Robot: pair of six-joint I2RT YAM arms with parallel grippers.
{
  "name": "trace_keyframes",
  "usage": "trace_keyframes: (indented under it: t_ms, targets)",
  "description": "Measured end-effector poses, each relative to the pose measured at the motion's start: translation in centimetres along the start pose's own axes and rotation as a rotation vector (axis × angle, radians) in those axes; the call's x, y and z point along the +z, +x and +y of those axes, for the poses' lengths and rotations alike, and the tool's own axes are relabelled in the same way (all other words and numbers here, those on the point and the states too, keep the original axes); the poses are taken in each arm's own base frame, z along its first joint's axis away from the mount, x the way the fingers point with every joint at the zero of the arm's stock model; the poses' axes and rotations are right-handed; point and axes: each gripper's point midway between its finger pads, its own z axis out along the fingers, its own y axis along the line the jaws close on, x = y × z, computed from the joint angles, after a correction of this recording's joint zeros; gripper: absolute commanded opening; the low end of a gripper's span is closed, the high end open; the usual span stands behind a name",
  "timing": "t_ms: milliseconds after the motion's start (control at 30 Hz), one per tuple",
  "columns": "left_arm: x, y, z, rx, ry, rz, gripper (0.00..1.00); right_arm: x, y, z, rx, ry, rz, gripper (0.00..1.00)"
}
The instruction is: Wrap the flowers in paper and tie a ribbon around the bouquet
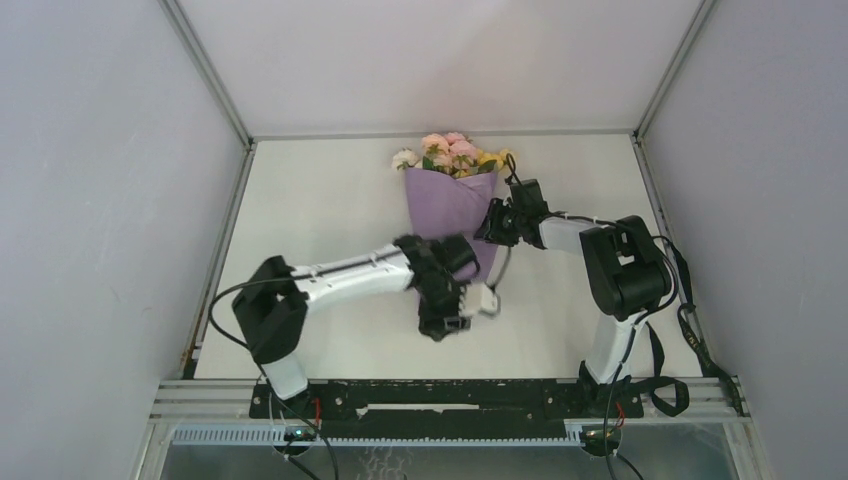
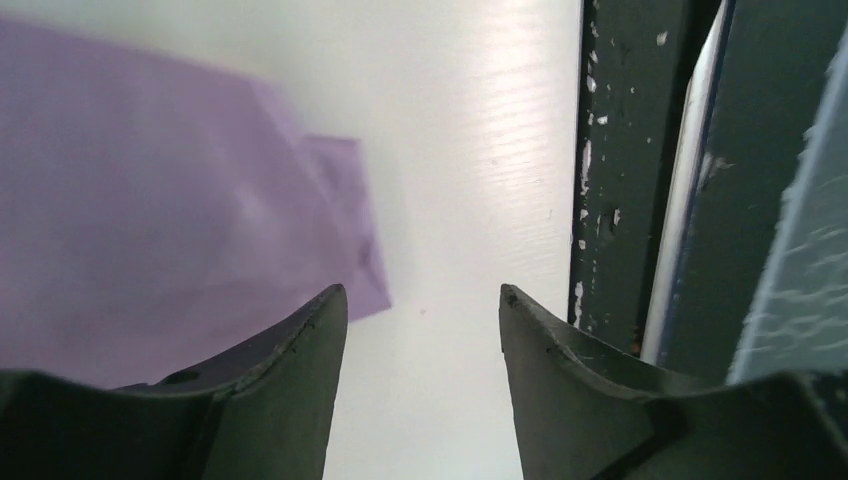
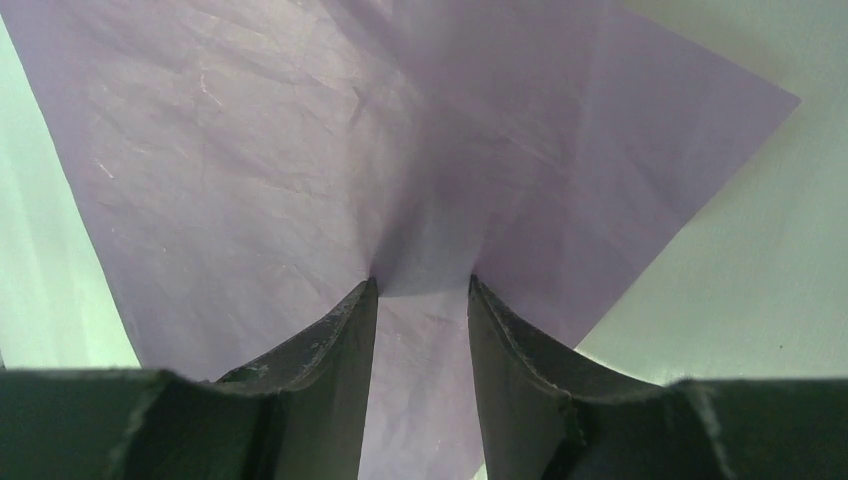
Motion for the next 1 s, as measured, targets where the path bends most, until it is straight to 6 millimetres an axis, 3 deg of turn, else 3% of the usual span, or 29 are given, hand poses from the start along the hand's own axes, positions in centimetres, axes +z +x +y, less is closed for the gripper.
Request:
trace_keyframes:
  t_ms: [100,167,267,333,400,500,600,733,833,1000]
  targets:
    - [-4.0,-0.1,3.3,-0.212,-0.009,-0.159,0.61,0.1,0.1,0.2,-0.011,0.008,-0.012,0.49]
    - [-7.1,1.1,8.4,-0.451,-0.090,-0.294,0.63,0.0,0.2,0.2,-0.016,0.017,-0.019,0.49]
    - [-9.8,4.5,14.5,-0.774,-0.185,-0.435,0.66,0.0,0.2,0.2,-0.017,0.019,-0.023,0.49]
    - [-10.5,7.7,18.1,-0.993,-0.222,-0.506,0.68,0.0,0.2,0.3,-0.017,0.021,-0.026,0.49]
    - [-9.9,9.9,20.2,-1.141,-0.230,-0.536,0.69,0.0,0.3,0.4,-0.017,0.022,-0.032,0.49]
    - [-7.9,10.1,20.8,-1.250,-0.176,-0.558,0.74,0.0,0.6,0.5,-0.017,0.023,-0.034,0.49]
    - [-6.8,8.2,20.7,-1.265,-0.103,-0.589,0.78,0.1,0.8,0.8,-0.015,0.020,-0.033,0.49]
    - [-4.8,6.8,20.7,-1.301,-0.015,-0.605,0.76,0.0,1.0,0.9,-0.014,0.019,-0.035,0.49]
    - [-2.6,6.6,20.3,-1.355,0.058,-0.574,0.64,-0.1,1.1,0.8,-0.014,0.025,-0.035,0.49]
    - [-1.8,6.9,20.2,-1.390,0.070,-0.553,0.32,-0.4,1.5,0.7,-0.011,0.033,-0.034,0.49]
